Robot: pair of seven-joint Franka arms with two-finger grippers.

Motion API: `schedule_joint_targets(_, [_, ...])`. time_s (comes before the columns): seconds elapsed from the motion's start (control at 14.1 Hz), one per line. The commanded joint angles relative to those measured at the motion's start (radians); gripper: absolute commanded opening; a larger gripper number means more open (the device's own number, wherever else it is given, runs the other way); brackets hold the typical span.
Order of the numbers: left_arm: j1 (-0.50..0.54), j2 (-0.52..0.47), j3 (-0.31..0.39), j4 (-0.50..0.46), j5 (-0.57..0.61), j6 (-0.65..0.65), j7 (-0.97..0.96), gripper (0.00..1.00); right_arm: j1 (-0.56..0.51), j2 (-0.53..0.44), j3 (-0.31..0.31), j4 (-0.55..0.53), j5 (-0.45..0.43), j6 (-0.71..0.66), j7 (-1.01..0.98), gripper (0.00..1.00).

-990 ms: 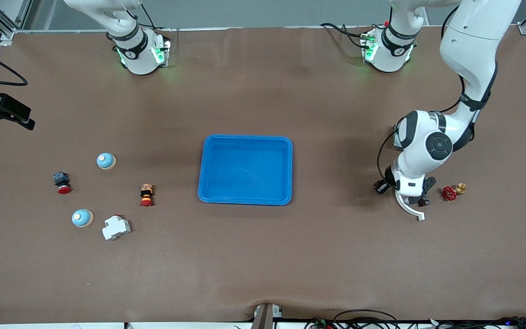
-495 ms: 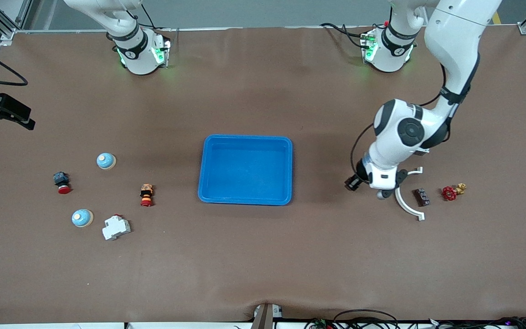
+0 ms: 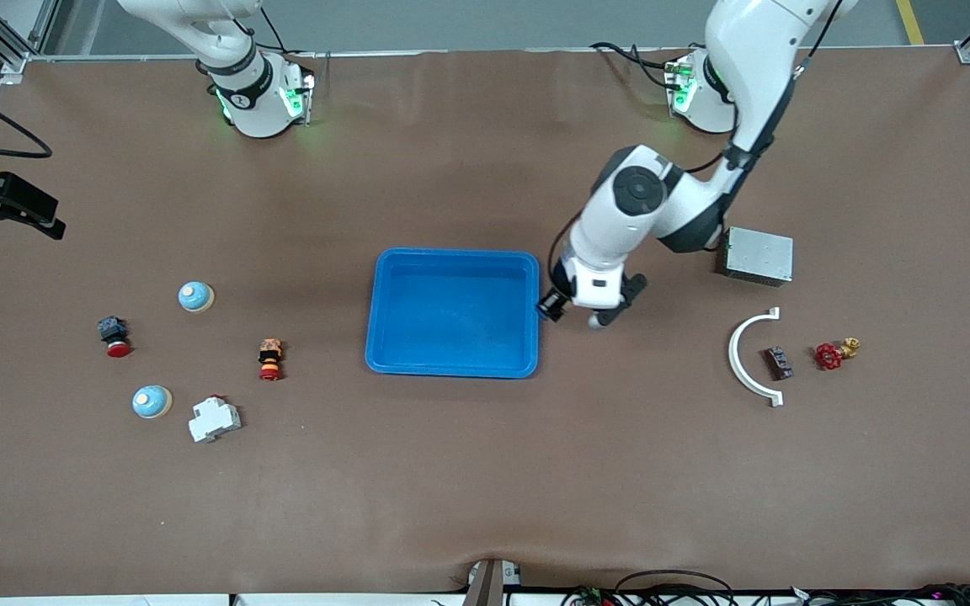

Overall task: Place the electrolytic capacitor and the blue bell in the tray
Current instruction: 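Drop the capacitor into the tray while the right gripper reaches the bell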

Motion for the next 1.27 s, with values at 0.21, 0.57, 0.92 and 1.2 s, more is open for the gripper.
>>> schedule_joint_targets(0.21, [-0.113,0.163,0.016,0.145,-0.001,-0.005,-0.099,0.0,0.109,0.072,0.007,0.016,-0.011,-0.005,0.009,1.0])
schedule_joint_targets(0.57, [-0.123,0.206,0.019,0.143,-0.001,-0.019,-0.121,0.27,0.169,0.096,0.005,0.015,-0.004,-0.008,0.003,1.0])
schedule_joint_targets(0.92, [-0.107,0.166,0.03,0.151,0.046,-0.118,-0.119,1.0,0.21,0.194,0.002,-0.025,-0.028,0.001,0.0,1.0])
schedule_joint_targets(1.2, [-0.067,0.045,0.084,0.149,0.15,-0.256,-0.116,1.0,0.193,0.15,0.0,-0.204,-0.036,0.119,-0.003,1.0])
